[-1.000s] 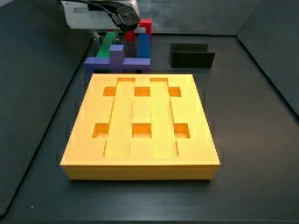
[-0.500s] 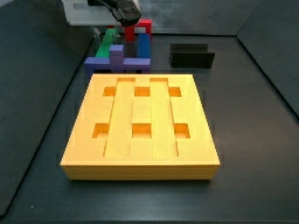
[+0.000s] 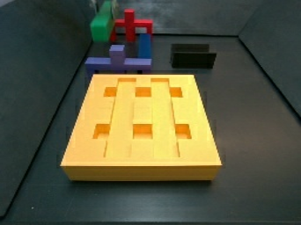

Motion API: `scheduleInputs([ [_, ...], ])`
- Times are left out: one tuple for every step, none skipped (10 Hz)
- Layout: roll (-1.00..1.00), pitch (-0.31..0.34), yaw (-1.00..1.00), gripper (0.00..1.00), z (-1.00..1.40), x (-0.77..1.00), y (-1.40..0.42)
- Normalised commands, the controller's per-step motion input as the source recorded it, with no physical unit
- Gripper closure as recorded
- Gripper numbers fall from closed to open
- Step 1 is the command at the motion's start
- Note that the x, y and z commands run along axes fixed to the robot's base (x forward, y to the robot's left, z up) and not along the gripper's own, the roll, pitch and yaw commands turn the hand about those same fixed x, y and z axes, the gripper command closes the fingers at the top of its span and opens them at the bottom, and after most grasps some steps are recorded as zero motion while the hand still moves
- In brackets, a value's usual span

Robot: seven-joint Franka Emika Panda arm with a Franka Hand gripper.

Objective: Pick up the green object. Move up. Move to above the board. Insert the green object.
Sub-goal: Move to above the board.

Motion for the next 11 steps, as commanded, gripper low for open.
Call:
scheduleInputs([
  [-0.01,0.018,0.00,1.00,1.40,-0.03,-0.01],
  [-0.02,0.023,0.00,1.00,1.40,0.01,0.00],
  [-0.03,0.064,-0.01,1.00,1.40,0.02,0.00],
  [-0.04,0.058,0.00,1.00,1.40,0.01,0.00],
  [-0.04,0.044,0.00,1.00,0.59,0.01,0.00],
  [-0.04,0.041,0.00,1.00,0.34,0.02,0.00],
  [0.02,0.324,-0.10,1.00,0.19,0.63,-1.40],
  [0.06,0.346,-0.07,1.00,0.18,0.62,-1.40],
  [0.07,0.350,-0.02,1.00,0.19,0.65,-1.40],
  [-0.02,0.307,-0.02,1.00,0.19,0.68,-1.40],
  [0.00,0.230,0.00,1.00,0.19,0.68,-1.40],
])
